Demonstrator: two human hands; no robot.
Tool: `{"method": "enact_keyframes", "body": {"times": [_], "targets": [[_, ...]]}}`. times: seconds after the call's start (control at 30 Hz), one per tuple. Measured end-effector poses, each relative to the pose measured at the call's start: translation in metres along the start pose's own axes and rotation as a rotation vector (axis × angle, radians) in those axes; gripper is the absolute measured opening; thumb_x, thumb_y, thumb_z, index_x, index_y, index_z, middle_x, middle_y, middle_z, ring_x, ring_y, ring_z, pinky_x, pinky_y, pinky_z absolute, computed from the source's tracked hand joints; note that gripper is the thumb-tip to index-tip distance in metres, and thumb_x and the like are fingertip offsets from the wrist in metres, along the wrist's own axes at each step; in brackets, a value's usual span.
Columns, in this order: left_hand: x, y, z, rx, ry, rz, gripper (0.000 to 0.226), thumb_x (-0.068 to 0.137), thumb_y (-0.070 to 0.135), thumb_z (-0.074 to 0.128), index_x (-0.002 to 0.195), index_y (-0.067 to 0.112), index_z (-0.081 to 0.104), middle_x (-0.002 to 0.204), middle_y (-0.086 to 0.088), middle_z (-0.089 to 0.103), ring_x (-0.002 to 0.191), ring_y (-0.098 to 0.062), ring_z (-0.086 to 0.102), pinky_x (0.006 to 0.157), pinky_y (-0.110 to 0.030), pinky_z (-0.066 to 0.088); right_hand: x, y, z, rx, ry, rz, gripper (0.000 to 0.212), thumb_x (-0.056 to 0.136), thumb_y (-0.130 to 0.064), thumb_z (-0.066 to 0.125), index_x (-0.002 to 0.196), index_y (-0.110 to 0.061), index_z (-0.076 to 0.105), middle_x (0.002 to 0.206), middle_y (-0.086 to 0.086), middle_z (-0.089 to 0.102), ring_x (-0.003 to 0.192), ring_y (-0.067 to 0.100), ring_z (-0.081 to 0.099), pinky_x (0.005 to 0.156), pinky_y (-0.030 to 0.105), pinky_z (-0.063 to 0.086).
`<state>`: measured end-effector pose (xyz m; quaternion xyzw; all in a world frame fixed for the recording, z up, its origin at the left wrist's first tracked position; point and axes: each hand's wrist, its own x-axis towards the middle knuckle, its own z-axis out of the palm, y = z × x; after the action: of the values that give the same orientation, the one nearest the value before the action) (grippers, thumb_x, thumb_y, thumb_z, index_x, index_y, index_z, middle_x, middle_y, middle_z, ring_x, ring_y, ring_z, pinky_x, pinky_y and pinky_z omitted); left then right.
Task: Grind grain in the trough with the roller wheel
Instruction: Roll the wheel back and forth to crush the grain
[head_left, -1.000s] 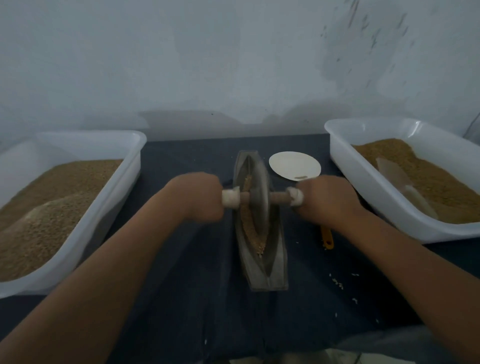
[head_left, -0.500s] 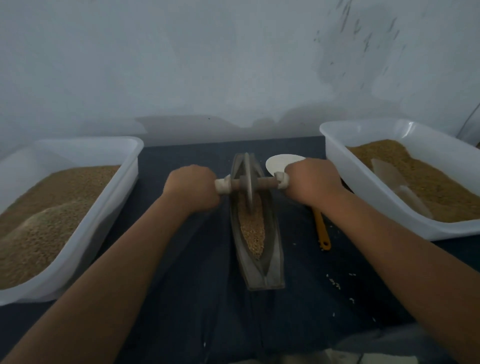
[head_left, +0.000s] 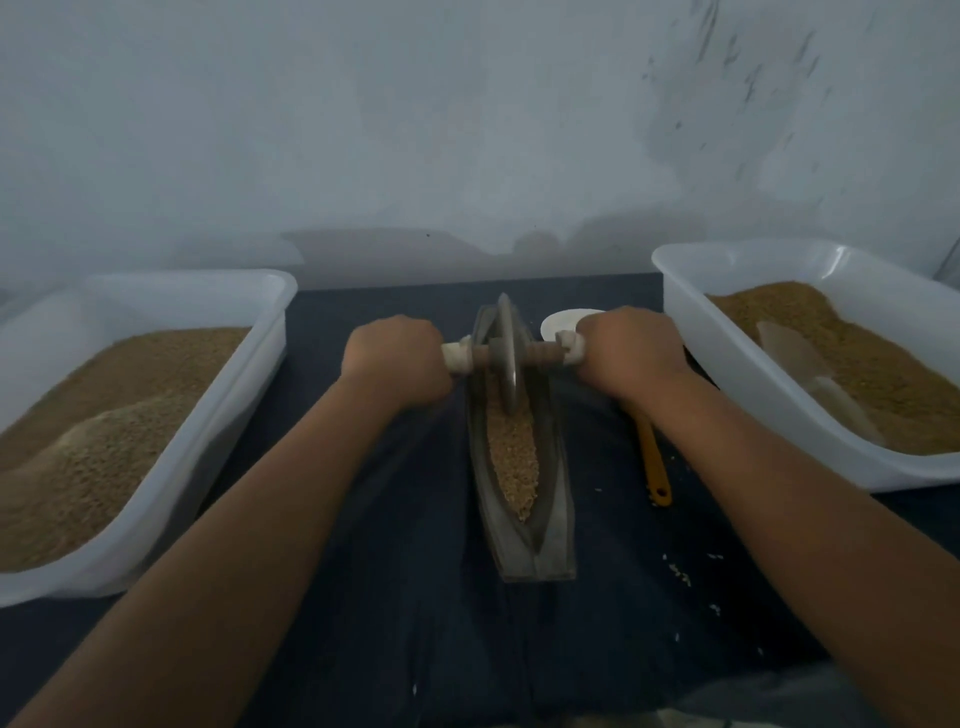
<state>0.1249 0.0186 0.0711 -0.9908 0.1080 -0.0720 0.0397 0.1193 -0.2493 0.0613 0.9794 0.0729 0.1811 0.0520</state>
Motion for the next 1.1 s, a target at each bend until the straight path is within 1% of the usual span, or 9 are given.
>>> {"method": "enact_keyframes", "body": {"times": [0.13,0.23,0.4,0.53,0.7,0.87,0.93,1.0,1.1], "targets": [[-0.036,-0.007,0.0,-0.041,-0.138,0.096,0.015,0.078,0.039,0.063,0.075,0.025,0.059,0.075,0.008,0.061,0.068,-0.016,0.061,0.065,-0.033,0.051,-0.027,0.007,-0.009,0.041,-0.28,-0.023,0.031,0.093,-0.051,0.06,0.07,-0.031,0.057,0.068,-0.008,0.058,0.063,0.009,0.055,0.062,0.034,0.05],[-0.064,-0.009,0.004,-0.019,-0.186,0.169,0.017,0.073,0.043,0.061,0.068,0.029,0.053,0.067,0.009,0.059,0.06,-0.008,0.056,0.053,-0.028,0.042,-0.056,0.013,-0.015,0.068,-0.466,-0.069,0.027,0.082,-0.06,0.06,0.071,-0.036,0.064,0.067,-0.011,0.064,0.062,0.004,0.061,0.053,0.029,0.045],[-0.03,-0.01,0.004,-0.024,-0.164,0.107,0.021,0.078,0.045,0.063,0.07,0.026,0.057,0.072,0.009,0.061,0.064,-0.012,0.058,0.061,-0.031,0.048,-0.039,0.004,-0.001,0.001,-0.207,-0.013,0.029,0.09,-0.052,0.062,0.07,-0.032,0.054,0.067,-0.009,0.058,0.06,0.008,0.053,0.054,0.03,0.039],[0.003,-0.005,0.009,0.031,0.097,0.015,0.029,0.082,0.051,0.063,0.069,0.026,0.057,0.069,0.008,0.057,0.06,-0.015,0.055,0.059,-0.03,0.043,-0.005,0.0,0.001,-0.046,-0.019,0.005,0.034,0.09,-0.037,0.062,0.063,-0.029,0.042,0.06,-0.008,0.047,0.054,0.012,0.042,0.054,0.03,0.038],[-0.025,-0.01,0.016,-0.048,0.002,0.047,0.02,0.079,0.044,0.063,0.068,0.028,0.057,0.069,0.009,0.059,0.061,-0.014,0.056,0.054,-0.028,0.041,-0.026,0.003,-0.008,0.008,-0.124,-0.024,0.028,0.09,-0.045,0.06,0.069,-0.027,0.056,0.068,-0.009,0.053,0.062,0.012,0.051,0.061,0.032,0.046],[-0.094,-0.017,0.029,-0.108,-0.046,0.098,0.021,0.069,0.05,0.054,0.064,0.03,0.052,0.06,0.012,0.053,0.052,-0.006,0.047,0.046,-0.024,0.026,-0.075,0.012,-0.015,0.017,0.006,-0.26,0.031,0.065,-0.06,0.045,0.047,-0.034,0.042,0.042,-0.015,0.037,0.037,0.001,0.037,0.037,0.027,0.046],[-0.085,-0.016,0.027,-0.106,-0.063,0.091,0.02,0.07,0.048,0.054,0.065,0.029,0.053,0.062,0.011,0.055,0.054,-0.008,0.05,0.047,-0.024,0.029,-0.061,0.01,-0.01,0.058,-0.085,-0.216,0.035,0.069,-0.062,0.04,0.06,-0.034,0.058,0.057,-0.012,0.055,0.052,0.01,0.055,0.055,0.038,0.057],[-0.056,-0.011,0.021,-0.07,-0.042,0.06,0.021,0.073,0.047,0.056,0.068,0.027,0.055,0.069,0.009,0.059,0.061,-0.015,0.058,0.053,-0.027,0.038,-0.033,0.008,0.0,0.099,-0.214,-0.096,0.038,0.079,-0.059,0.042,0.074,-0.03,0.066,0.074,-0.007,0.064,0.071,0.018,0.063,0.074,0.044,0.057],[-0.011,-0.004,0.009,-0.019,0.053,-0.001,0.027,0.08,0.049,0.06,0.072,0.023,0.058,0.077,0.004,0.063,0.073,-0.026,0.065,0.064,-0.033,0.048,-0.004,0.004,0.016,0.017,-0.05,0.039,0.032,0.088,-0.045,0.052,0.063,-0.025,0.054,0.061,-0.006,0.052,0.056,0.017,0.05,0.059,0.034,0.048]]}}
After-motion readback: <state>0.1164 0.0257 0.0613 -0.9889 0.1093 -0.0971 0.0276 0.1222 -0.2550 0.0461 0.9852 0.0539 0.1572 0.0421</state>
